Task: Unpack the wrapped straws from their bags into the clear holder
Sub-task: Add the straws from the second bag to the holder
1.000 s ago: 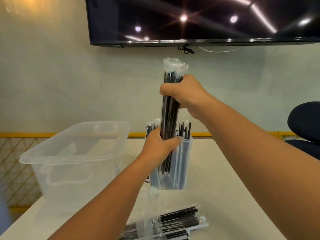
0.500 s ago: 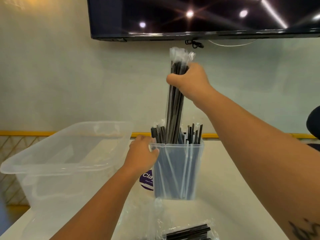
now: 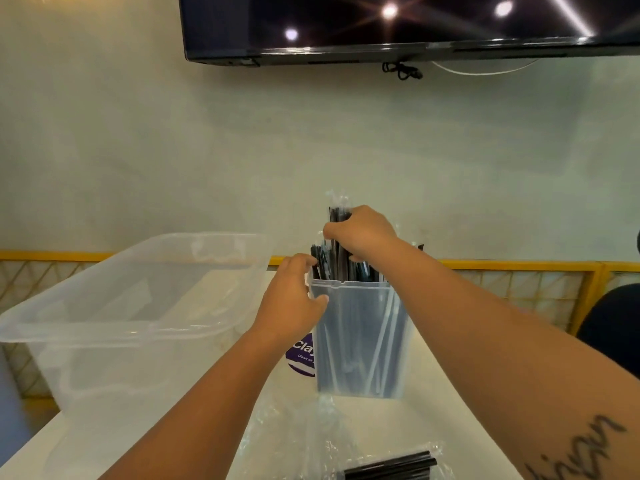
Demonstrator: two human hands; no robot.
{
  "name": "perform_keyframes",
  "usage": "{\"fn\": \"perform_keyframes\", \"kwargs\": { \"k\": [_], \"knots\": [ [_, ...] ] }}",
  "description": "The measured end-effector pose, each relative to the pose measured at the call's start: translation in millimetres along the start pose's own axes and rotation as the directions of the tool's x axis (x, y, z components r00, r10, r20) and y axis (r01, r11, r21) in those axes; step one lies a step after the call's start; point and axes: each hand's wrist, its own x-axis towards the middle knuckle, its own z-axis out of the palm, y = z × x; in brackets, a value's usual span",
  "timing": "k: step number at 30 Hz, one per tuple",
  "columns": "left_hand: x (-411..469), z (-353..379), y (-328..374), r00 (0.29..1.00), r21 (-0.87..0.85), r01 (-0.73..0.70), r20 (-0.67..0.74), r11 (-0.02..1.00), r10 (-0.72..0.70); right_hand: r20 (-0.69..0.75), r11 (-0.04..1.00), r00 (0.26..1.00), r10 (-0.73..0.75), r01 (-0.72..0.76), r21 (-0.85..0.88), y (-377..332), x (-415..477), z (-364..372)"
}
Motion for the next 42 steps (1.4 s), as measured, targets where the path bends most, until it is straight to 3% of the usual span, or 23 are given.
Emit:
{"fn": "perform_keyframes", "kwargs": {
  "k": [4,8,10,15,18,21,24,27,29,32,37,42],
  "knots": [
    [-1,1,-1,1.0,-0.057,0.011,-0.018,0.998,-0.012,0.005,0.996,1.0,0.002,-0.001,-0.089,6,-2,12],
    [-2,1,-3,0.998,-0.094,0.042,-0.035,0.995,-0.045,-0.077,0.994,0.994,0.076,-0.069,0.088,7,0,4],
    [-2,2,-5,0.998,-0.115,0.054,-0.036,0.992,-0.058,-0.019,0.991,0.995,0.101,-0.099,0.09,11,-2,3],
    [-2,2,-5,0.997,-0.137,0.067,-0.031,0.988,-0.072,0.182,0.965,0.982,0.051,-0.001,-0.262,13,-5,18],
    [-5,0,-5,0.997,-0.128,0.069,-0.012,0.989,-0.071,0.209,0.949,0.977,0.038,0.03,-0.314,11,-7,22],
    [-10,-2,-6,0.998,-0.122,0.054,0.017,0.991,-0.052,0.13,0.945,0.991,-0.033,0.074,-0.319,7,-14,16],
    [-12,-3,-4,0.999,-0.092,0.048,0.023,0.995,-0.046,-0.016,0.886,0.966,-0.259,0.231,-0.403,2,-21,8],
    [-15,-2,1,0.997,-0.051,0.029,0.068,0.998,-0.025,0.166,0.763,0.882,-0.441,0.466,-0.447,1,-26,9],
    [-17,-2,4,0.996,-0.029,0.01,0.091,1.0,-0.007,0.326,0.743,0.862,-0.389,0.502,-0.443,7,-27,12],
    [-22,-3,8,0.994,-0.013,0.007,0.106,1.0,-0.006,0.386,0.76,0.864,-0.322,0.48,-0.439,14,-31,12],
    [-43,-5,9,0.993,0.01,0.065,0.093,0.998,-0.066,0.256,0.835,0.891,-0.374,0.444,-0.324,16,-39,-4],
    [-83,0,14,0.987,0.005,-0.016,0.161,1.0,0.015,-0.112,0.936,0.939,-0.325,0.336,0.101,31,-76,-22]
  ]
}}
